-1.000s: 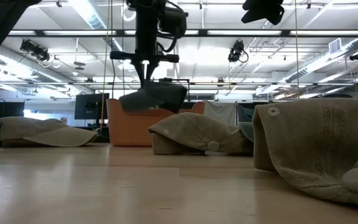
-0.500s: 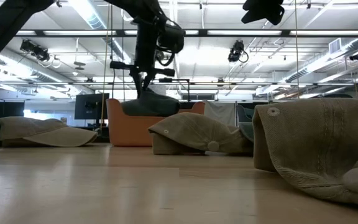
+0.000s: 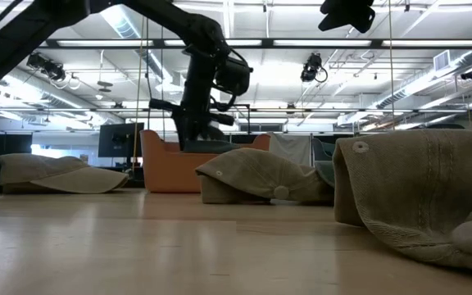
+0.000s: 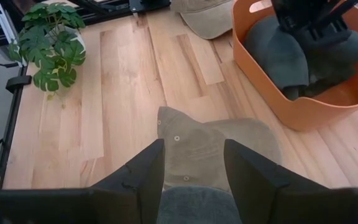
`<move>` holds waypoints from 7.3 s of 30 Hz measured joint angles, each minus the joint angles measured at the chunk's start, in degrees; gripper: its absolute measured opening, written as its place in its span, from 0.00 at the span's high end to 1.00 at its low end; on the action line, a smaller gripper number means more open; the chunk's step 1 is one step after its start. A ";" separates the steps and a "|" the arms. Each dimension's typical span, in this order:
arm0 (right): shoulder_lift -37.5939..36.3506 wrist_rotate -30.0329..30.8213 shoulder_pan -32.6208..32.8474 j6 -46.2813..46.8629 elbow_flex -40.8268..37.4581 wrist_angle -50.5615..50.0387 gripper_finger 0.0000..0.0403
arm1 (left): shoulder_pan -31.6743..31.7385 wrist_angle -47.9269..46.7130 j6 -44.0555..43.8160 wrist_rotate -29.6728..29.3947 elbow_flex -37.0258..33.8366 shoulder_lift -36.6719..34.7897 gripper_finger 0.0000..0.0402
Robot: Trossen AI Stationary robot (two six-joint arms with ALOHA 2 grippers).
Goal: Pick & Place hat
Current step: Put the bottom blue cap into the orange bin, then put the blue cap into the orange bin
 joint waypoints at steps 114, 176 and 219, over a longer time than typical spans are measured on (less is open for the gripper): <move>6.39 2.99 3.06 13.98 -0.03 -17.71 1.00 | -30.93 21.85 1.73 -2.54 0.07 -21.68 0.65; 4.48 5.95 2.40 0.28 0.05 4.85 0.58 | -16.81 9.90 5.90 -14.63 -0.04 -23.50 0.96; 4.48 6.01 2.21 -0.35 0.00 3.65 0.59 | -11.34 9.36 9.21 -6.77 0.00 -9.30 0.87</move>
